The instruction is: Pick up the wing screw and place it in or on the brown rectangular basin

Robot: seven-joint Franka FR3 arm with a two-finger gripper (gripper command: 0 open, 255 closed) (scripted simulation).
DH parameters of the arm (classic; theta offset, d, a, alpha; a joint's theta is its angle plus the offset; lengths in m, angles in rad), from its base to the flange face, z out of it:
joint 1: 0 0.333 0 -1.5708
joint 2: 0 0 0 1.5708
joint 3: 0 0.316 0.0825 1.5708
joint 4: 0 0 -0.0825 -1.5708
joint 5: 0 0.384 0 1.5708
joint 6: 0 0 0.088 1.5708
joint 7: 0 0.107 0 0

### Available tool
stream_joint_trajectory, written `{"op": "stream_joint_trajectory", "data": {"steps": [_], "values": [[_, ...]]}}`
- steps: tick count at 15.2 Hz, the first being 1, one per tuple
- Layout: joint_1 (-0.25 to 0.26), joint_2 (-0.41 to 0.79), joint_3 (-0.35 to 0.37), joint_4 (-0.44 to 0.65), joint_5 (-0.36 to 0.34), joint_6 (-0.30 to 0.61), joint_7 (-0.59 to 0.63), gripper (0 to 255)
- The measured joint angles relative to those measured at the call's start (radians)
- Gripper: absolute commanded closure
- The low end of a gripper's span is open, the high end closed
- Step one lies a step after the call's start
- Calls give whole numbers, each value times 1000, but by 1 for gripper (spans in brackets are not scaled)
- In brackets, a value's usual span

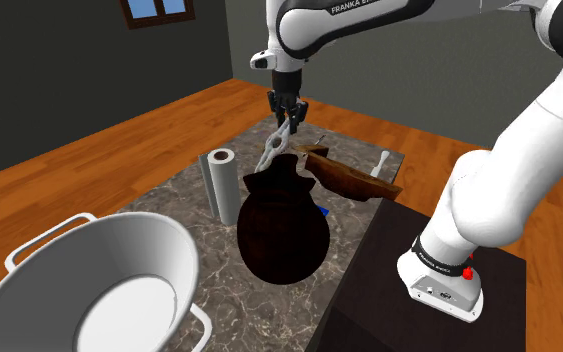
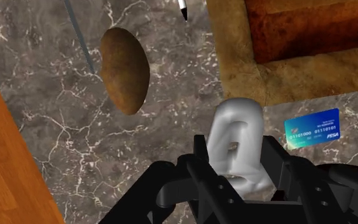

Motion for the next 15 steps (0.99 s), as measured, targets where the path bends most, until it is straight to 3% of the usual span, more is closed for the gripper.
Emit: {"op": "stream_joint_trajectory", "data": {"steps": [7,15], "values": [[-45,-251,-48,-239,-44,-10,-69,255],[-122,-537,-115,-438,-122,-91,-163,255]]}}
